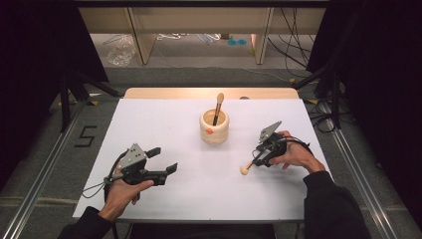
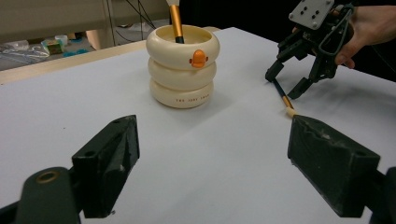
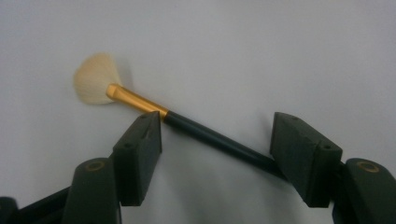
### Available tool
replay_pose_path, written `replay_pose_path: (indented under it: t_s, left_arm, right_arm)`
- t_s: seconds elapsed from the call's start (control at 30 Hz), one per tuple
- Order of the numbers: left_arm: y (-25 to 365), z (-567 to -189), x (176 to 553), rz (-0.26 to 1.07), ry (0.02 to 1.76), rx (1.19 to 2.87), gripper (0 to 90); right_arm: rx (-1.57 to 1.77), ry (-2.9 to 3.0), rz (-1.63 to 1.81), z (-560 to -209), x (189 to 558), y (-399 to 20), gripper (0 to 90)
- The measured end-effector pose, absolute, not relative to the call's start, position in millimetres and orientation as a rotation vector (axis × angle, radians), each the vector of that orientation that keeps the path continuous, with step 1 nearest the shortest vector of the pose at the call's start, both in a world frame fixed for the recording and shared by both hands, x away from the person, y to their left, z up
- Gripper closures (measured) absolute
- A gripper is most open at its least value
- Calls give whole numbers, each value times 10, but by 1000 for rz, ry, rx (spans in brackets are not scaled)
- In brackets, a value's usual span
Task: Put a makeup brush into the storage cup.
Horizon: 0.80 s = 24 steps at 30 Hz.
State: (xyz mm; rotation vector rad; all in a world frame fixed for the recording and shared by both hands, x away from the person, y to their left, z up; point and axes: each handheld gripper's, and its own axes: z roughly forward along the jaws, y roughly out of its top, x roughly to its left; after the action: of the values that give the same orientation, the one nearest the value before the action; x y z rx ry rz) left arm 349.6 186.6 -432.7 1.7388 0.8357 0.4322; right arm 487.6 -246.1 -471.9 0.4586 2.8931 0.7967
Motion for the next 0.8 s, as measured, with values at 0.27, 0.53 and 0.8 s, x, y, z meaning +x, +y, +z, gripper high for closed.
replay_pose_path:
  t_s: [0.27, 0.53, 0.8]
  left_arm:
    - [1872, -4320, 3490, 436, 840, 1742, 167]
    - [1880, -4316, 3492, 444, 829, 1750, 167]
    - [1884, -4314, 3491, 444, 829, 1751, 167]
  right_arm:
    - [486, 2928, 718, -4667, 4887, -2417, 472]
    - [499, 2971, 614, -4616, 4885, -2336, 581]
    - [486, 2998, 570, -4594, 4896, -2326, 668]
